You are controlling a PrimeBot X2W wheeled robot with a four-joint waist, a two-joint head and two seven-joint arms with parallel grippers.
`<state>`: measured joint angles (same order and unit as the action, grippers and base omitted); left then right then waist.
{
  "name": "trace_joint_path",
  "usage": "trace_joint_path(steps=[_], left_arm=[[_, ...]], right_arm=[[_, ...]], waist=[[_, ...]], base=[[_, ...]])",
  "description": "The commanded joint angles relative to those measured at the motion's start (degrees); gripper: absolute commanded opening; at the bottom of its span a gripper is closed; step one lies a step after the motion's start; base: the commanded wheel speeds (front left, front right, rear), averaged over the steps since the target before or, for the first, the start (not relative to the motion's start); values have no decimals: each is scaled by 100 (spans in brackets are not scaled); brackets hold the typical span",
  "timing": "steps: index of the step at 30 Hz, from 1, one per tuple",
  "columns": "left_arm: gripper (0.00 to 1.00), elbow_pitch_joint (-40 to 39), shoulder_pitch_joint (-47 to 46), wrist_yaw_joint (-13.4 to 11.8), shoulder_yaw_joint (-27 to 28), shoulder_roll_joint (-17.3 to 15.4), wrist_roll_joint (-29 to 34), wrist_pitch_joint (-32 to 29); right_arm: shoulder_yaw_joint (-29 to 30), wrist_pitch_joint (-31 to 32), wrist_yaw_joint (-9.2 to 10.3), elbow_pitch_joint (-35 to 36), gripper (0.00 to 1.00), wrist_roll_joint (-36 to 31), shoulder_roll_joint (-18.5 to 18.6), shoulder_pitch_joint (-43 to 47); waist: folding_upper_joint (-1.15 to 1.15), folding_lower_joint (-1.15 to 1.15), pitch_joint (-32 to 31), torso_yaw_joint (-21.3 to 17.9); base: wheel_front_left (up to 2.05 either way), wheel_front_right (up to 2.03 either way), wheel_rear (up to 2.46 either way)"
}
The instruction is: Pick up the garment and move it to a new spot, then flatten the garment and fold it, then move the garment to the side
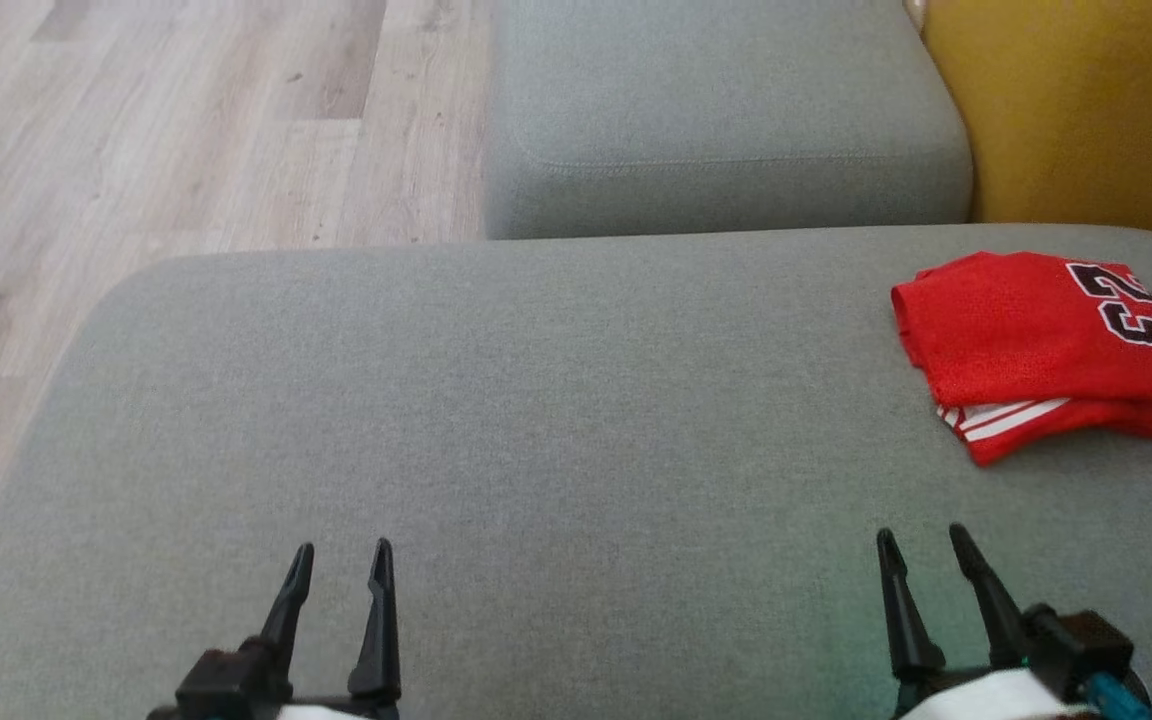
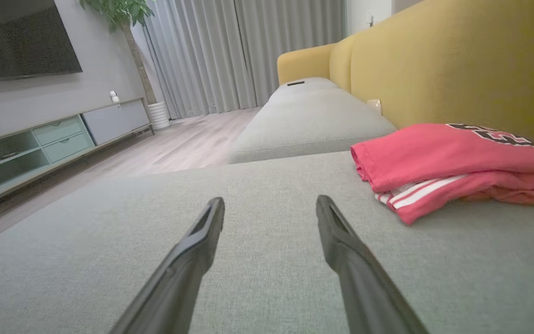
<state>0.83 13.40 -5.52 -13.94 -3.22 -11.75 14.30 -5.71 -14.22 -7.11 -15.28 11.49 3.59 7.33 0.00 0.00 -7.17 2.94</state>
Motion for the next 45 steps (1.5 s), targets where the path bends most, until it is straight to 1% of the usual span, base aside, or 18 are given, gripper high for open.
trace_joint_path(steps=[1,4,6,15,16,21,33,34,44,45], left_arm=[[100,-203,-195,-15,209,35,24,70],[100,-200,-143,-30,207,35,0,70],[100,-163,-128,19,180,35,16,70],[100,-4,-175,67,260,35,240,70],[0,164,75,58,45,-2,212,0],[0,521,174,59,6,-2,141,-17],[0,589,-26,173,136,-53,-714,-162],[0,608,-63,195,158,-60,-855,-187],[0,694,-242,301,272,-92,-1555,-316],[0,694,-242,301,272,-92,-1555,-316]], right_arm=[[-96,-76,-37,230,100,-40,-5,-193],[-88,-77,-37,281,100,-42,-33,-91],[-128,-77,-37,287,100,9,-44,-60],[-280,-77,-37,352,100,106,-64,-47],[-149,0,0,160,0,85,-89,155],[-152,19,1,-187,0,162,-90,261],[-69,178,-3,-155,0,973,-49,107],[-55,205,-4,-151,0,1107,-43,80],[23,344,-7,-126,0,1771,-18,-48],[23,344,-7,-126,0,1771,-18,-48]], waist=[[0,0,-21,-12],[0,0,-51,-40],[0,0,-58,-51],[0,0,-48,-122],[0,1,-52,-116],[0,1,-42,-131],[0,1,33,-147],[0,1,46,-150],[0,1,108,-163],[0,1,108,-163]], base=[[0,0,0],[0,0,0],[0,0,0],[0,0,0],[0,0,0],[0,0,0],[0,0,0],[0,0,0],[0,0,0],[0,0,0]])
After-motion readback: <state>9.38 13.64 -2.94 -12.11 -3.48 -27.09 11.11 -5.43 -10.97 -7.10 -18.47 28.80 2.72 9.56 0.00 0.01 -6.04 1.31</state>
